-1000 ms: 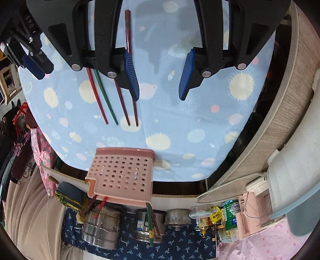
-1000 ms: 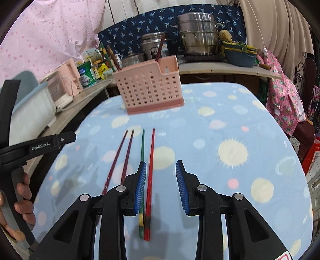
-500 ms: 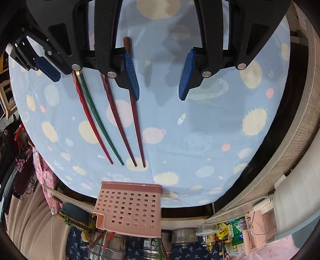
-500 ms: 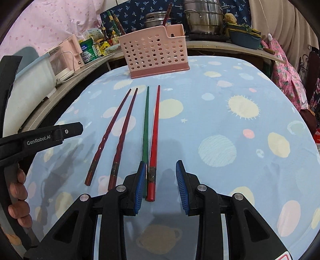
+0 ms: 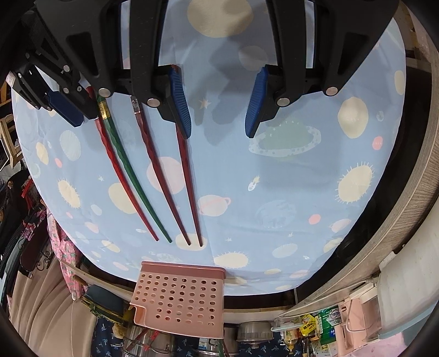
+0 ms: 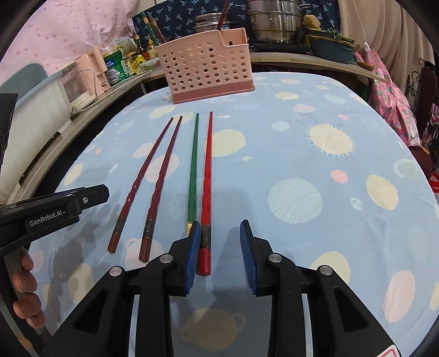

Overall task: Organize utensils
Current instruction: 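Grasp a red chopstick with the right tool while the left tool grasps a dark red chopstick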

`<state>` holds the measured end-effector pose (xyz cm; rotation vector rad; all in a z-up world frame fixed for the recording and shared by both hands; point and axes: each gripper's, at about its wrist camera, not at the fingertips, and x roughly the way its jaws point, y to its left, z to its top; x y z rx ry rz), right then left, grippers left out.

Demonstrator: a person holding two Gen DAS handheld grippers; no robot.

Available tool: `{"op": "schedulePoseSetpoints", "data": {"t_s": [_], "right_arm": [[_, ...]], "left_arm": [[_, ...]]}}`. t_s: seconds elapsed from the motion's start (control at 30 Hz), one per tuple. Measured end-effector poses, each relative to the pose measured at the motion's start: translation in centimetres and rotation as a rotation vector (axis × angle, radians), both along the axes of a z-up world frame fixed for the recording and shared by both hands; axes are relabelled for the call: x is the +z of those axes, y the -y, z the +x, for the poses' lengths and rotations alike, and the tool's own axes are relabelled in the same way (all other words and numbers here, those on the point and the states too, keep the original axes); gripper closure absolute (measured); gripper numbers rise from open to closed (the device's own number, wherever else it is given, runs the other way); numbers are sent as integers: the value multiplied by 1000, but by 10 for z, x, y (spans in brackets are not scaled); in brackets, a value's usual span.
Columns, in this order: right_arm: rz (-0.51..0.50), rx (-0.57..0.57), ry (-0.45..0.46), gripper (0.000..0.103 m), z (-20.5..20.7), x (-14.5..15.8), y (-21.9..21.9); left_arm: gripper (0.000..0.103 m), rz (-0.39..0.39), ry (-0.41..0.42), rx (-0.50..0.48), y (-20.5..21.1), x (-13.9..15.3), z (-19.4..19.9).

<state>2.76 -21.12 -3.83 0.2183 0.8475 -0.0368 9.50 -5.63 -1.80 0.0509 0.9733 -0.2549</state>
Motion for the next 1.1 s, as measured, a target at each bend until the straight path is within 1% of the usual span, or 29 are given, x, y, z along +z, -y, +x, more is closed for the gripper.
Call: {"op": "schedulePoseSetpoints", "data": {"t_s": [0.13, 0.2, 0.27, 0.33, 0.43, 0.6, 0.8, 0.97, 1.1], "right_arm": [[-23, 3, -4, 77, 0, 0, -3], [-38, 10, -5, 82, 0, 0, -7], [-55, 6, -7, 90, 0, 0, -8], [-52, -2, -7, 95, -2, -1, -5], [-46, -19, -6, 95, -5, -1, 1], [-23, -41, -4, 96, -12, -1, 13], [-4, -50, -2, 96, -17, -1, 18], [6, -52, 0, 96, -17, -1, 20], [9, -52, 1, 96, -17, -1, 20]], "left_arm": [[64, -3, -10, -3, 0, -2, -2], [64, -3, -13, -7, 1, -4, -4], [64, -14, -24, -11, 1, -5, -5], [64, -16, -28, -14, 2, -6, -6], [63, -16, -31, -24, 5, -7, -9], [56, -16, -30, -38, 9, -8, -15], [56, -12, -40, -43, 13, -13, -17], [57, 8, -48, -36, 14, -20, -18], [57, 23, -38, -32, 15, -21, -19]]}}
